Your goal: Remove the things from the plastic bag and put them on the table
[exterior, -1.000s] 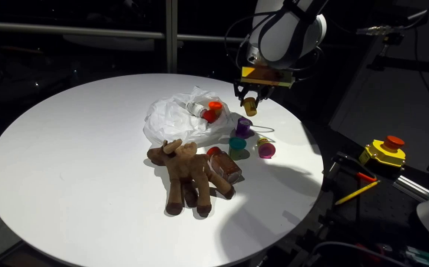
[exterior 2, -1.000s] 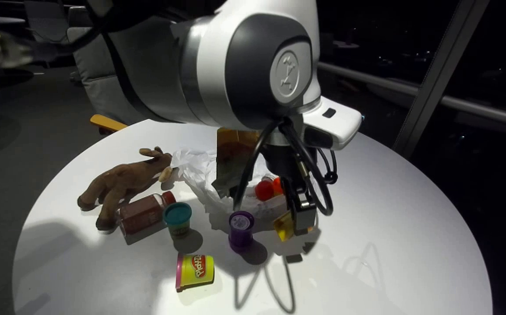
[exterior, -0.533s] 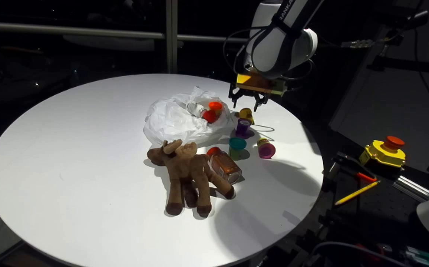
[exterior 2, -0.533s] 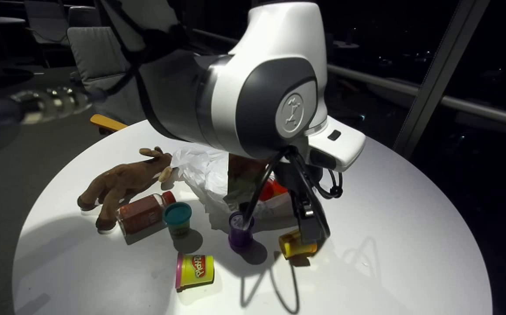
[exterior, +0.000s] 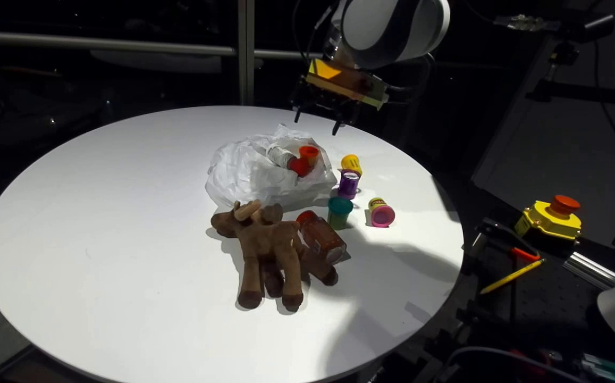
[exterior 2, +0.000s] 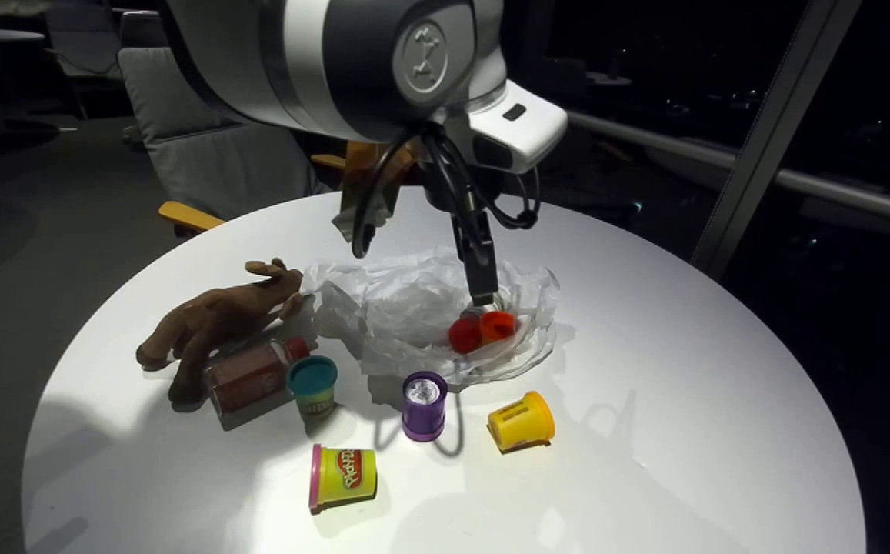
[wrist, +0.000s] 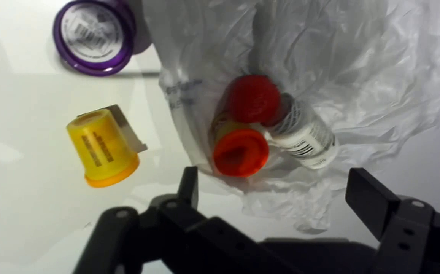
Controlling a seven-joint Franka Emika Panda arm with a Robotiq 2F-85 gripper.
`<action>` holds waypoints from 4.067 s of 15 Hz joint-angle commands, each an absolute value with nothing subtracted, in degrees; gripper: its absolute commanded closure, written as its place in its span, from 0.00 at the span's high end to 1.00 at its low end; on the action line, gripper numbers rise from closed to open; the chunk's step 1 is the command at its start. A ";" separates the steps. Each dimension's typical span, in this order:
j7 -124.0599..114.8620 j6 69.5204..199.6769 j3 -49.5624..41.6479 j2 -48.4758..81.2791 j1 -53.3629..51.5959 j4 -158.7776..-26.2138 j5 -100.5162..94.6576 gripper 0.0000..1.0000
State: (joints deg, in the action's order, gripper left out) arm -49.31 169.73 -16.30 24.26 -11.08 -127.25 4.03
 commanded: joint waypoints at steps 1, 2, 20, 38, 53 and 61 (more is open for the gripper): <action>-47.80 167.29 -16.42 29.95 -13.87 -120.88 0.75 1.00; -47.77 166.49 -17.28 31.89 -15.10 -119.17 -0.83 1.00; -39.16 155.99 -25.66 52.47 -20.56 -95.20 -13.73 0.93; -30.00 146.60 -13.29 39.06 -12.60 -100.24 -6.29 0.27; -57.56 156.14 -16.77 15.67 -11.00 -142.16 -10.92 0.27; -60.95 165.63 -19.43 19.24 -9.04 -143.91 -9.48 0.27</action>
